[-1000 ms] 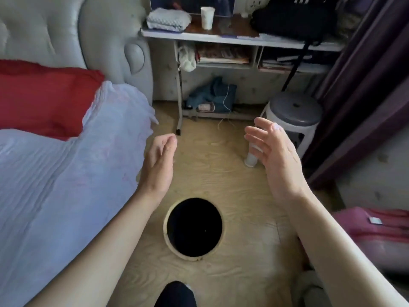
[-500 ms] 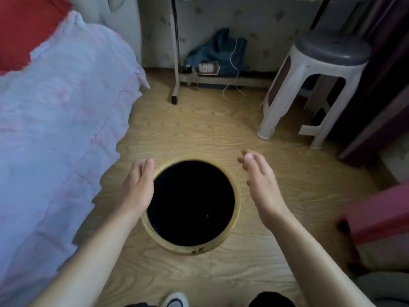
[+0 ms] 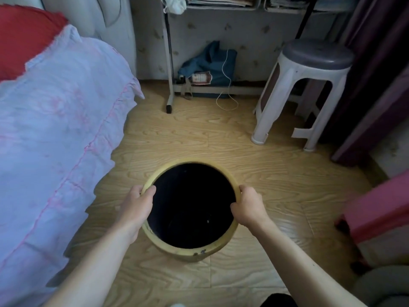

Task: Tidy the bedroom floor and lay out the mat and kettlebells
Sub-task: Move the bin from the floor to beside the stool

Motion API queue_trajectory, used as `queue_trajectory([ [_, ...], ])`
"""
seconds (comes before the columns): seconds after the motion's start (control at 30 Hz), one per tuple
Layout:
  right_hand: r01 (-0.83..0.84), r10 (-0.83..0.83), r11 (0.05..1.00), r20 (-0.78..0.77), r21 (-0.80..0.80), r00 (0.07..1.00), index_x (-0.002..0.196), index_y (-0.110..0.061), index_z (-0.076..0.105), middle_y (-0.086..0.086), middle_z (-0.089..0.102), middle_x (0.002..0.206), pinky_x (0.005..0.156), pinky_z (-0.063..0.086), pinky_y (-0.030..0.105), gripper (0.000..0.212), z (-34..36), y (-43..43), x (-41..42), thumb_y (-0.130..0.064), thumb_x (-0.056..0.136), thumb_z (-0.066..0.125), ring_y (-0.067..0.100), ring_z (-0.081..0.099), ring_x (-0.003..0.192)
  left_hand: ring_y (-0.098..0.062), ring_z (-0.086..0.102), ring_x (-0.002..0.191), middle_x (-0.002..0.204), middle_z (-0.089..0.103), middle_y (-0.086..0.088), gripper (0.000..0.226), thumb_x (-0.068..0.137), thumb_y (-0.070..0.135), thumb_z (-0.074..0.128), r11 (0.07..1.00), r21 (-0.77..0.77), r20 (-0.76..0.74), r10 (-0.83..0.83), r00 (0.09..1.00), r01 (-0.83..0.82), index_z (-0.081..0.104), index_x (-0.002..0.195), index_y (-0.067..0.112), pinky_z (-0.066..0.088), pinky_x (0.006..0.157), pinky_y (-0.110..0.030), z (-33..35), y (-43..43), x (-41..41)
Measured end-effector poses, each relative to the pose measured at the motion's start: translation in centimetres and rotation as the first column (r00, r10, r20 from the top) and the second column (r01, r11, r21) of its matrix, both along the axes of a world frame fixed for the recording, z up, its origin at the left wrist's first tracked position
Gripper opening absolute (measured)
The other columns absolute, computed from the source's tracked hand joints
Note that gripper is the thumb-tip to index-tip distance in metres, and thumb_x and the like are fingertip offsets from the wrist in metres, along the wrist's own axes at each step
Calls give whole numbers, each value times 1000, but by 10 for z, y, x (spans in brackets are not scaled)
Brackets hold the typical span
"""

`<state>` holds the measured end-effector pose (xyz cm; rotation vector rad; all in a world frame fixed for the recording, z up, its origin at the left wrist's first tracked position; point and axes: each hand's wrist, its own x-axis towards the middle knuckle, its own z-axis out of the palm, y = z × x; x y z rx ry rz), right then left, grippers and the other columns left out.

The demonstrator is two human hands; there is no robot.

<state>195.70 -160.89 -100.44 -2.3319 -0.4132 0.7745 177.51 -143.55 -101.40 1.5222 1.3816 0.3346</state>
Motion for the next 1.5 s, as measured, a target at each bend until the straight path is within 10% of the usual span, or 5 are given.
queue_trajectory([
  [0.63,435,-488,848,127,301,863,133,-25,58,-1,71,113,92,58,42,53,87,-61,145,-7,84,64,21,69,102,-18,54,119,128,59,12,63,75,77,41,890,66,341,-446,828,452,49,130,46,43,103,-48,98,3,217],
  [1.03,620,-728,626,70,473,682,101,-19,73,-7,66,66,58,46,30,30,92,-133,288,-14,97,44,9,58,57,-15,52,128,139,57,11,76,70,78,46,702,58,488,-640,593,710,47,138,44,40,109,-49,89,-46,431],
  [1.5,734,-741,489,-220,471,635,113,-28,70,3,77,101,91,57,45,29,12,-161,386,-16,100,47,23,73,96,-20,50,131,141,55,10,93,55,99,42,704,-27,347,-660,667,710,47,134,50,40,108,-52,4,-76,548],
])
